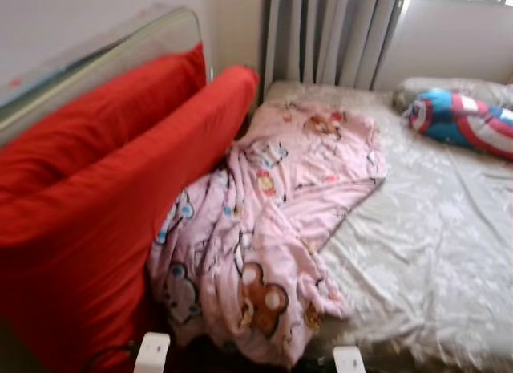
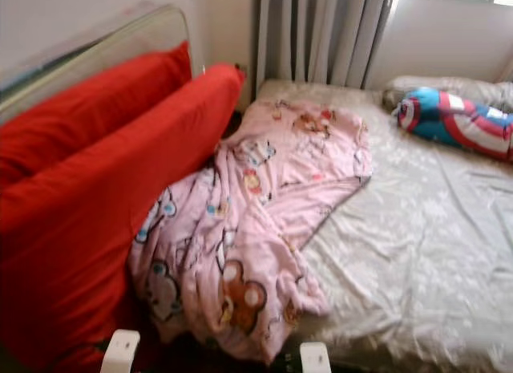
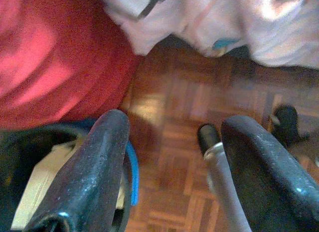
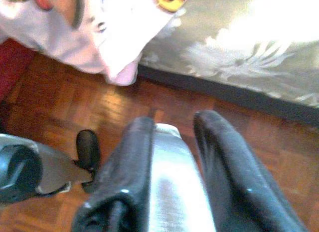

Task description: Clean up the room

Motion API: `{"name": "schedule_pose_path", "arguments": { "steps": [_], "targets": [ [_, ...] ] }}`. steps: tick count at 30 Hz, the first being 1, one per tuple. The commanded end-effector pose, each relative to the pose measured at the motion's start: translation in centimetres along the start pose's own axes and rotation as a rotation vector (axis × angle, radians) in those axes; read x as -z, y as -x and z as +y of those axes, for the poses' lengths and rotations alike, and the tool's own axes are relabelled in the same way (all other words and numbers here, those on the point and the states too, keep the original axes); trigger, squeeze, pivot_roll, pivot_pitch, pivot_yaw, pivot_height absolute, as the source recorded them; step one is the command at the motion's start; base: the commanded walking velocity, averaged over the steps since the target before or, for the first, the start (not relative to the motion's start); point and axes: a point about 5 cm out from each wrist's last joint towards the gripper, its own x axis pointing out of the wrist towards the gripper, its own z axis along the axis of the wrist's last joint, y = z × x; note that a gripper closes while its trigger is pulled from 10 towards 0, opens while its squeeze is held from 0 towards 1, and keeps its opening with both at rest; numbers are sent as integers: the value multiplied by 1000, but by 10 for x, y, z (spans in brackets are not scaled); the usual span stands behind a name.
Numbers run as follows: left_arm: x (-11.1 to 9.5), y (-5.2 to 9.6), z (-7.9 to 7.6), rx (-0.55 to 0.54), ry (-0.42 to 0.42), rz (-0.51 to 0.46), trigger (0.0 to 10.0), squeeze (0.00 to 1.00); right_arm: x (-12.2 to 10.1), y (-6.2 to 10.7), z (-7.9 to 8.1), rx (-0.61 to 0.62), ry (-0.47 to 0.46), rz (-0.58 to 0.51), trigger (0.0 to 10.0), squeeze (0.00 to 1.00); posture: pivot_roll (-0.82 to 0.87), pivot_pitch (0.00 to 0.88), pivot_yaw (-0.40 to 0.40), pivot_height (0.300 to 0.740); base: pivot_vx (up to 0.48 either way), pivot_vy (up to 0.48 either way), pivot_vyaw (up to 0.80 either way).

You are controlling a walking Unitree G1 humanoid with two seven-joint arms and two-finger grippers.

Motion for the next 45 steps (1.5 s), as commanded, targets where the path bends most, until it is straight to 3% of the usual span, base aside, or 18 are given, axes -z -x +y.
{"name": "schedule_pose_path", "arguments": {
  "steps": [1, 11, 20, 29, 31, 33, 34, 37, 41, 45],
  "targets": [
    [-3, -1, -1, 7, -15, -7, 10000, 0, 4, 1, -4, 12, -10, 14, 10000, 0, -75, 0, -7, 717, 274, 0, 0],
    [-3, -1, -1, 3, -16, -13, 10000, 0, 3, 1, -4, 29, -39, -12, 10000, 0, -75, 0, -6, 717, 105, 0, 0],
    [-5, 0, -2, -1, 12, -50, 10000, 0, -15, 4, -7, 47, -40, -221, 10000, 0, -72, 0, -14, 717, 0, 0, 0],
    [-7, 1, -2, -2, 26, -93, 10000, 0, -19, 7, -7, 56, -60, -303, 10000, 0, -80, 3, -17, 717, 0, 0, 0],
    [-7, 1, -2, 0, 26, -95, 10000, 0, -34, 7, -12, 69, -50, -363, 10000, 0, -81, 4, -16, 717, 0, 0, 0],
    [-6, 1, -2, 2, 21, -92, 10000, 0, -123, 26, -37, 116, 10, -838, 10000, 0, -84, 7, -14, 717, 0, 0, 0],
    [-6, 1, -2, 2, 20, -91, 10000, 0, -130, 30, -39, 117, 13, -891, 10000, 0, -86, 7, -13, 717, 0, 0, 0],
    [-6, 1, -1, -2, 26, -92, 10000, 0, -125, 31, -37, 105, 9, -895, 10000, 0, -87, 6, -13, 717, 0, 0, 0],
    [-5, 1, -1, -4, 26, -92, 10000, 0, -104, 26, -34, 80, -30, -809, 10000, 0, -90, 1, -11, 717, 0, 0, 0],
    [-5, 1, 0, -6, 24, -96, 10000, 0, -90, 30, -25, 65, -43, -818, 10000, 0, -86, 0, -12, 717, 0, 0, 0]
  ]
}}
